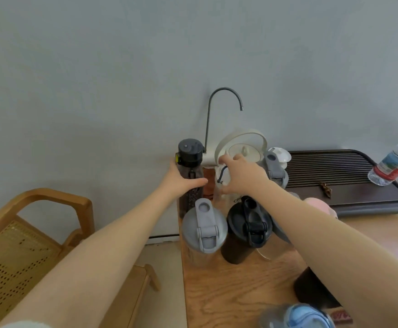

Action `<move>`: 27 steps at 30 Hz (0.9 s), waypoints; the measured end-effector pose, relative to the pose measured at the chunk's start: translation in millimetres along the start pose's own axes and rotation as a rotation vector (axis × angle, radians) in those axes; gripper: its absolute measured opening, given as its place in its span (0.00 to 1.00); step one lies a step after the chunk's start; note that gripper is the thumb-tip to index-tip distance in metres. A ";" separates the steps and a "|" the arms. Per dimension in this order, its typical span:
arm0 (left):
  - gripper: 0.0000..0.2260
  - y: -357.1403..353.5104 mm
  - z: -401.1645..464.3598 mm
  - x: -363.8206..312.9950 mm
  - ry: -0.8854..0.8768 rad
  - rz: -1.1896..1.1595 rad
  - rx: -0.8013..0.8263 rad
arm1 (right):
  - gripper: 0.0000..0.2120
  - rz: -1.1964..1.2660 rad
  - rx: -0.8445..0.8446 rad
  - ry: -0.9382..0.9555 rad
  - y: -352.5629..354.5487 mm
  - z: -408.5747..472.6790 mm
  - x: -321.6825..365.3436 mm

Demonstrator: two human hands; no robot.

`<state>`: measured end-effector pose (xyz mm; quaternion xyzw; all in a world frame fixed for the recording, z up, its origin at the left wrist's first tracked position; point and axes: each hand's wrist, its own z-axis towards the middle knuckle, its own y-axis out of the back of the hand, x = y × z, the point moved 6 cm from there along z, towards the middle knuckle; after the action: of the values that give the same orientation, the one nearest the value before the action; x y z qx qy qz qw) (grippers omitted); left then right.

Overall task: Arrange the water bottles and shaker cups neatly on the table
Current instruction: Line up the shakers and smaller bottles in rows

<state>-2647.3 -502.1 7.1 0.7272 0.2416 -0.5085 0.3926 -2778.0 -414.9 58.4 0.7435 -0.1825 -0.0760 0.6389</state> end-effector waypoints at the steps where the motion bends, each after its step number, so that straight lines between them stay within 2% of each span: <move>1: 0.39 -2.1 1.9 5.5 0.007 -0.007 0.005 | 0.31 -0.008 -0.005 0.048 -1.0 0.9 1.1; 4: 0.38 0.2 14.2 11.4 -0.001 0.017 -0.003 | 0.34 -0.036 0.039 0.159 -4.3 2.5 3.2; 8: 0.39 -2.2 27.7 9.7 -0.057 0.143 0.058 | 0.33 -0.022 0.049 0.138 -2.9 7.7 0.5; 13: 0.31 -7.1 27.7 11.4 -0.130 0.257 0.128 | 0.36 -0.049 0.020 0.129 -4.1 8.6 2.1; 18: 0.25 -15.6 10.6 7.9 -0.209 0.267 0.203 | 0.36 -0.057 0.013 0.095 -0.3 5.2 -4.4; 23: 0.29 -18.4 4.1 4.2 -0.185 0.245 0.288 | 0.37 -0.037 0.026 0.093 -2.6 5.3 -1.6; 27: 0.45 -13.7 -11.4 0.1 -0.066 0.170 0.267 | 0.47 0.039 0.072 0.085 -5.0 4.9 -2.9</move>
<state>-2651.3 -485.0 4.6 0.7736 0.0963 -0.5248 0.3418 -2781.5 -417.8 52.3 0.7647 -0.1725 -0.0254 0.6204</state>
